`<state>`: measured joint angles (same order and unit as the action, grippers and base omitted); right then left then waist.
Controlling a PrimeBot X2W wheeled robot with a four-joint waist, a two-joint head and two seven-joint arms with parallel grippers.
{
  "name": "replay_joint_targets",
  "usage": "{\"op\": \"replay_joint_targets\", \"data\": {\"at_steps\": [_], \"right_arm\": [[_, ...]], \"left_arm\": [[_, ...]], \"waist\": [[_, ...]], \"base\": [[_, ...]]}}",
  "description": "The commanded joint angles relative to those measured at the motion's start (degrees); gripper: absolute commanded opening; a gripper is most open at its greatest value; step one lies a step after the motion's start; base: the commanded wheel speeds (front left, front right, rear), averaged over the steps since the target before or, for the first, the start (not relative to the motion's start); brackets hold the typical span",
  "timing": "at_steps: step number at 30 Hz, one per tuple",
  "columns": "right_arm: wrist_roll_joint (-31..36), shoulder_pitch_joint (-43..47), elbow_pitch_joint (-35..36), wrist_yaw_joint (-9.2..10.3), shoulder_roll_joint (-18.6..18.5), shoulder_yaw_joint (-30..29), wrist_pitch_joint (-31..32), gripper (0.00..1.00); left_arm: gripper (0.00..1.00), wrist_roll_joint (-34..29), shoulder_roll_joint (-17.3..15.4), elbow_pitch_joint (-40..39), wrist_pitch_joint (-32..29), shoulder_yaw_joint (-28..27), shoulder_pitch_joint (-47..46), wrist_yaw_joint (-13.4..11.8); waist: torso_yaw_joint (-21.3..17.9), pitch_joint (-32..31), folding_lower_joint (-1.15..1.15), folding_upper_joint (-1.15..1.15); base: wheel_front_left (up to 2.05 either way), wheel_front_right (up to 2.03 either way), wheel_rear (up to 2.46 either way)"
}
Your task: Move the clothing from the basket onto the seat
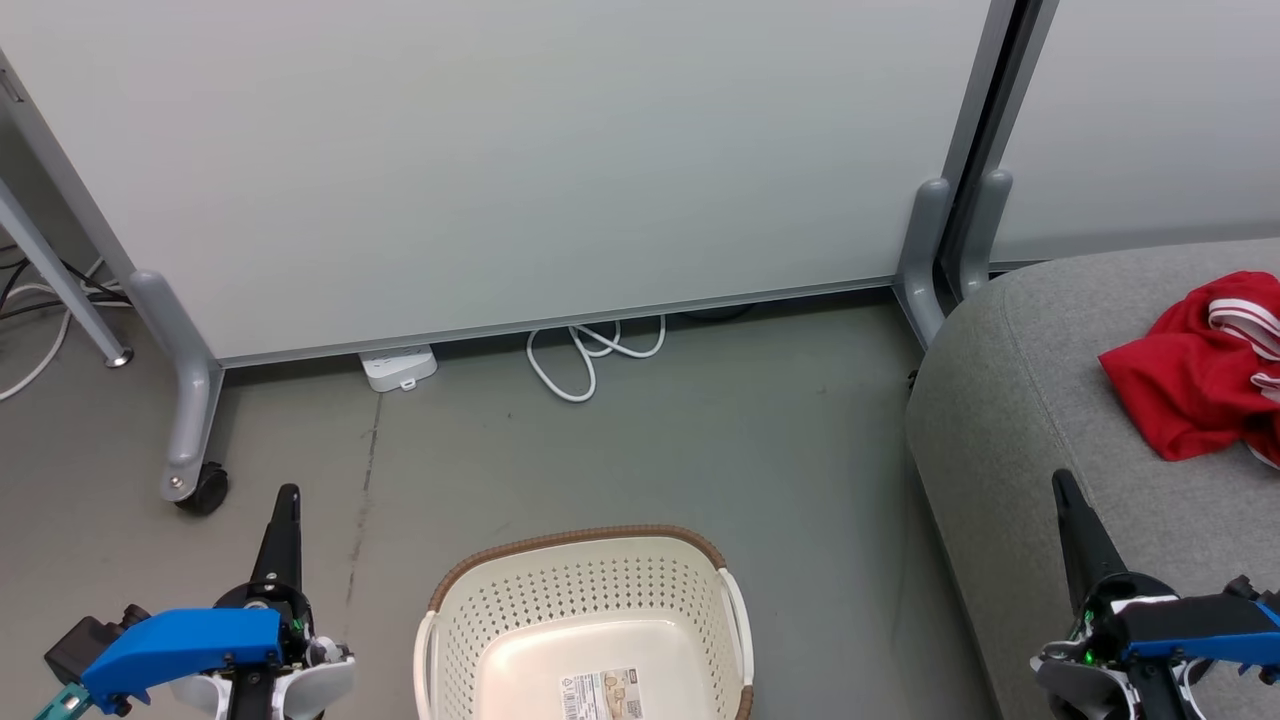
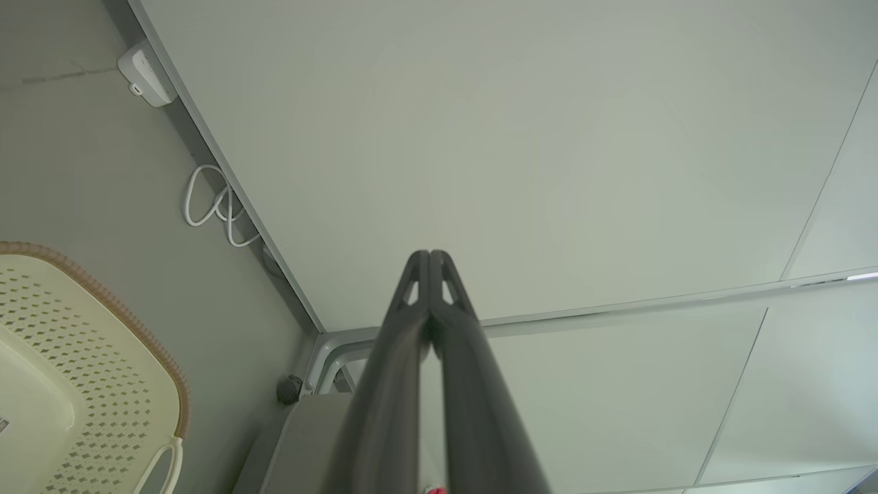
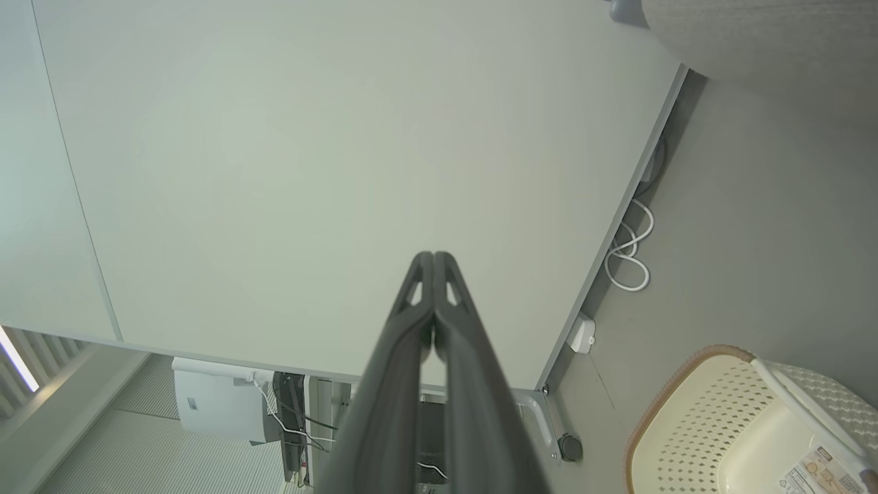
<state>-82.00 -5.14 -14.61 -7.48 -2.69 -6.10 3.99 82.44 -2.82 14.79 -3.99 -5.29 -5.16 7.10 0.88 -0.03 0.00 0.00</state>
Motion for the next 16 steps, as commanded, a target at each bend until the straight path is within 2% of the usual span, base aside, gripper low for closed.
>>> {"op": "replay_joint_targets", "data": {"at_steps": [1, 16], "right_arm": [[-1.38, -0.99, 0.42, -0.02, -0.31, -0.17, 0.50, 0.00], [-7.76, -1.24, 0.60, -0.03, -0.32, -0.41, 2.02, 0.00]], "left_arm": [[0.00, 1.11, -0.10, -0.42, -0.50, -0.50, -1.10, 0.48], [0.00, 7.34, -0.10, -0.75, -2.02, -1.06, -1.26, 0.62]], "waist": [[-0.05, 0.01, 0.00, 0.00], [-0.60, 0.14, 0.00, 0.00]], "base": [[0.00, 0.00, 0.00], [0.00, 0.00, 0.00]]}}
